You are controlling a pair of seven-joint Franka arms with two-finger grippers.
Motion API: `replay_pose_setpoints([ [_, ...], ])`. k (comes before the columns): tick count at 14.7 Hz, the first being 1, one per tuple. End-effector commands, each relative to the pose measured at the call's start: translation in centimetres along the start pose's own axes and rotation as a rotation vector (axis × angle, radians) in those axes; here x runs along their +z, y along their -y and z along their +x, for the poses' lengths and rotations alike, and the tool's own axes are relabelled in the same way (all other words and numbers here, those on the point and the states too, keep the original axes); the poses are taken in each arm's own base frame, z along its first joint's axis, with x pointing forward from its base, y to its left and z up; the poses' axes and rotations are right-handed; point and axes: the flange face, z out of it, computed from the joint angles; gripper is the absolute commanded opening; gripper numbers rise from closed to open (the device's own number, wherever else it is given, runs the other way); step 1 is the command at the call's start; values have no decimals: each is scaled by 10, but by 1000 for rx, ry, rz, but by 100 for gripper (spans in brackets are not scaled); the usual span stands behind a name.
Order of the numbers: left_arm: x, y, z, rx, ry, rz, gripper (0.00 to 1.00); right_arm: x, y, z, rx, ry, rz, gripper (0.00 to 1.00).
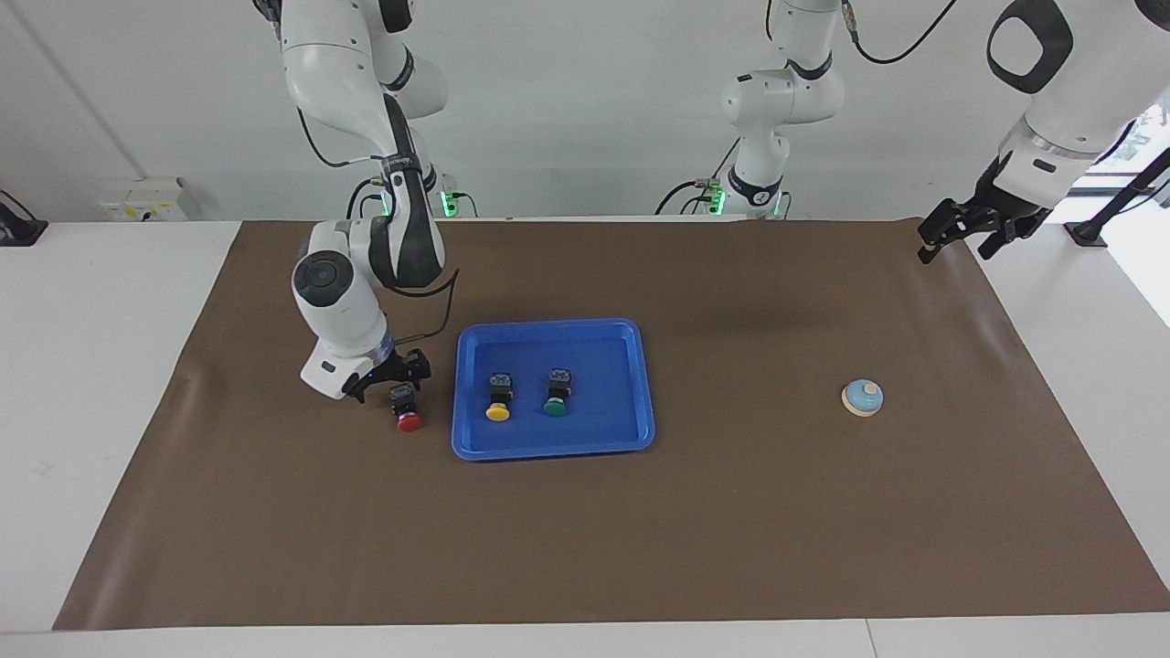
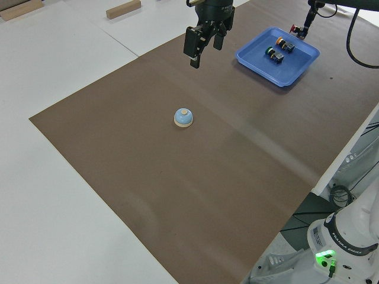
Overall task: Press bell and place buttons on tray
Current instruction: 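Reach the right gripper to the red button and grasp it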
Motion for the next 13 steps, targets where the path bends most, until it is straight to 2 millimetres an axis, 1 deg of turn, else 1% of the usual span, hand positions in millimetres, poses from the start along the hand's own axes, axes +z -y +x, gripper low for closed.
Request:
replay_pose_setpoints([
  [1,-3,-2,-6,-7,-6,6,100,8,0,-14,-10,5,13,100],
  [2,-3,-2,-6,-7,-6,6,100,12,0,-16,-9,-2,11,99],
  [3,-3,-2,-6,-7,-4,6,100,20,2,-20,-11,-4,10,95],
  [4,-3,-2,-6,-7,-6,6,100,22,2,-21,-11,-7,10,91],
  [6,-3,-1,-6,-10,-4,6,100,22,2,-20,-14,-13,8,76],
  [7,-3,-1,-6,-9,-4,6,100,21,3,-19,-17,-15,8,64],
  [8,-3,-2,-6,-7,-4,6,100,21,4,-19,-20,-16,8,40],
  [9,-3,-2,-6,-7,-6,6,100,17,6,-15,-20,-22,8,0],
  [11,-3,-2,-6,-7,-6,6,100,7,19,-5,-36,-32,5,0],
  [12,-3,-2,-6,-9,-6,6,100,-2,22,-1,-40,-33,5,0],
  [13,-3,-2,-6,-7,-4,6,100,-19,30,7,-35,-26,8,0],
])
